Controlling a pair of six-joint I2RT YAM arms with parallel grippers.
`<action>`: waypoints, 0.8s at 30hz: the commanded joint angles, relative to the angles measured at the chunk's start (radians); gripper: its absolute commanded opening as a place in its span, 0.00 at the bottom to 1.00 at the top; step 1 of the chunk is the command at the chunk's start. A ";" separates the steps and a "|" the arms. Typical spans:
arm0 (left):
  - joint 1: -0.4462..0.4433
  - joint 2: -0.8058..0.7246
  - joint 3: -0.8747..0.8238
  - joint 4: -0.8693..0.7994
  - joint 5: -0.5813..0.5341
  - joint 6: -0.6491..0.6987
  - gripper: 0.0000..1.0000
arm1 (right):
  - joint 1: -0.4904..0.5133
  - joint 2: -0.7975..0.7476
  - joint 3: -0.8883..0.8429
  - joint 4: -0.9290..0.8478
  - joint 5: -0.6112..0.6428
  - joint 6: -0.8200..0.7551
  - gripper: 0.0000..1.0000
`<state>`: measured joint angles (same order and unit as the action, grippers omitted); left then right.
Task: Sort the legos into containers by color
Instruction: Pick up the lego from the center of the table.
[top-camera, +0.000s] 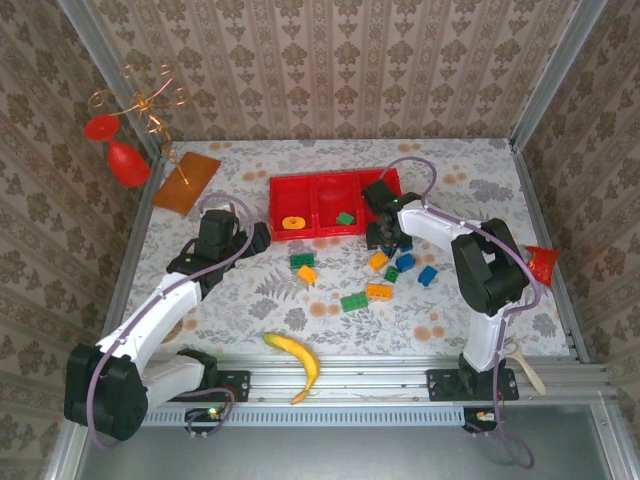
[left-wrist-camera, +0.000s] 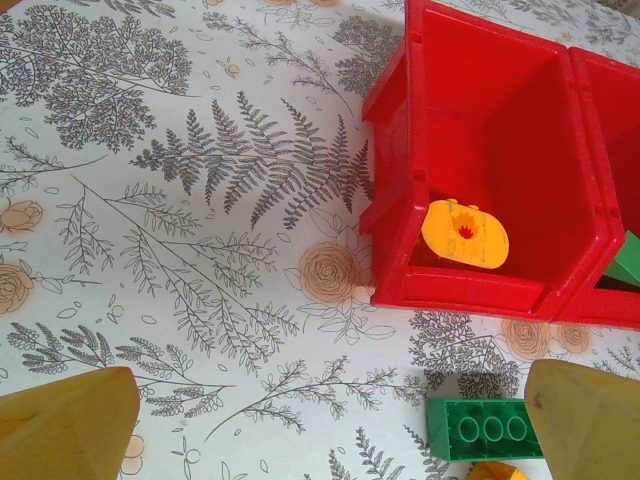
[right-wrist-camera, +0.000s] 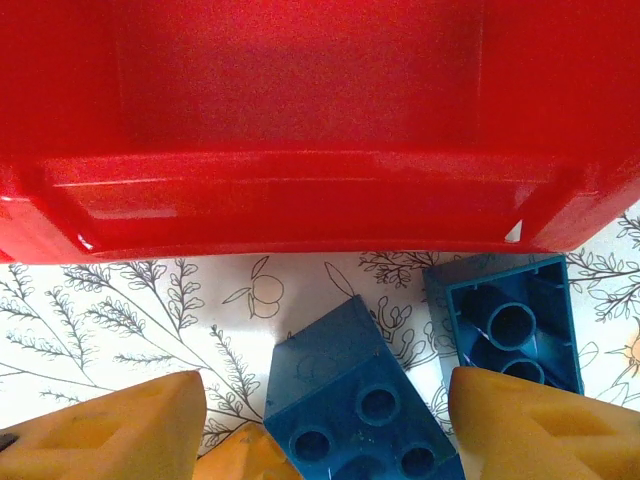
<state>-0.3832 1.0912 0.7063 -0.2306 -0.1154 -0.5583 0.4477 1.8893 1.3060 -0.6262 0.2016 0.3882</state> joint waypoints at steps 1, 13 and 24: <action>0.010 -0.004 -0.010 0.012 0.004 -0.022 1.00 | -0.006 0.002 -0.003 0.006 -0.013 -0.008 0.60; 0.010 0.002 -0.005 0.016 0.009 -0.022 1.00 | -0.004 -0.020 -0.034 0.020 -0.054 0.012 0.45; 0.011 -0.005 -0.007 0.008 0.003 -0.020 1.00 | -0.004 0.011 -0.013 0.017 -0.040 0.028 0.34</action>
<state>-0.3832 1.0912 0.7063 -0.2302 -0.1154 -0.5583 0.4477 1.8889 1.2789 -0.6067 0.1638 0.3988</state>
